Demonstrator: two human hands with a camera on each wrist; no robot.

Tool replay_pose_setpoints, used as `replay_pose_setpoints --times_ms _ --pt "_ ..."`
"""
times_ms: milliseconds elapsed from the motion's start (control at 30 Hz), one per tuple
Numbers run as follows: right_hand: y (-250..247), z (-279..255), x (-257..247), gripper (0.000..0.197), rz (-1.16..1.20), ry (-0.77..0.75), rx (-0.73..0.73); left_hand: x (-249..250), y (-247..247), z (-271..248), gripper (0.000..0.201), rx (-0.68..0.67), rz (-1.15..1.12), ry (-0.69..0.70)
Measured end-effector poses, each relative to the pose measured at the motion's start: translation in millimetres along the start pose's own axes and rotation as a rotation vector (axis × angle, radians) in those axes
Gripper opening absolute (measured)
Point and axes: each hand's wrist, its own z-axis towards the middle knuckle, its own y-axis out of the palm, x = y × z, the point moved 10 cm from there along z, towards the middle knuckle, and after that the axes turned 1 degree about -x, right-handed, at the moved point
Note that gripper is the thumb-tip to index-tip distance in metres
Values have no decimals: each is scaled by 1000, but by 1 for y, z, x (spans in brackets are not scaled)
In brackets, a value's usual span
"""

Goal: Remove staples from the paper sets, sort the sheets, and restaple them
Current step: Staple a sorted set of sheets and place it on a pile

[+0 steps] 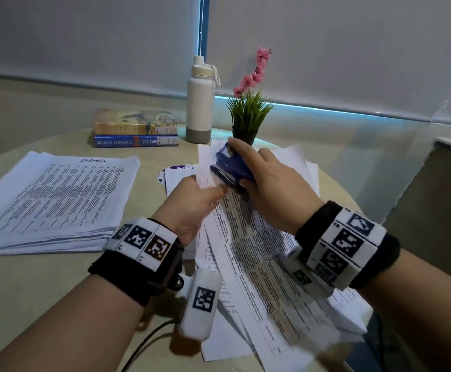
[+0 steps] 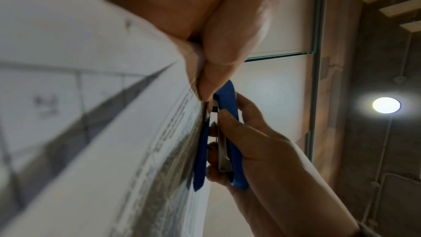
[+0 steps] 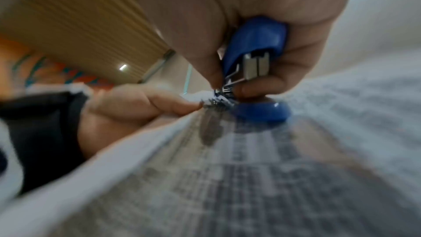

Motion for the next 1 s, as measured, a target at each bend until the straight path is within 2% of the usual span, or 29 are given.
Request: replay_pose_setpoints --times_ms 67,200,267,400,467,567,700,767,800,833,933,1000 --pt "4 1 3 63 70 35 -31 -1 -1 0 23 3 10 -7" --pt "-1 3 -1 61 -18 7 7 0 2 0 26 -13 21 -14" --pt "1 5 2 62 60 42 -20 0 1 0 26 -18 34 -14" --pt "0 6 -8 66 -75 -3 30 -1 2 -1 27 -13 17 -28" --pt "3 8 -5 63 32 35 -1 -1 4 -2 28 -20 10 -26" --pt "5 14 -7 61 -21 23 1 -1 7 -4 44 -10 2 -32" --pt "6 17 -6 60 82 46 5 -1 6 -4 34 1 2 -29" --pt "7 19 -6 61 61 54 1 -3 5 -4 53 15 12 -43" --pt "6 19 -7 60 109 65 -2 -5 3 -3 60 19 12 -51" --pt "7 19 -5 59 223 103 -2 -6 1 -1 58 25 7 -56" --pt "12 9 22 37 733 345 39 -4 -11 0 24 84 -9 -72" --pt "10 -13 49 19 1009 468 114 -8 -25 3 22 170 -77 -112"
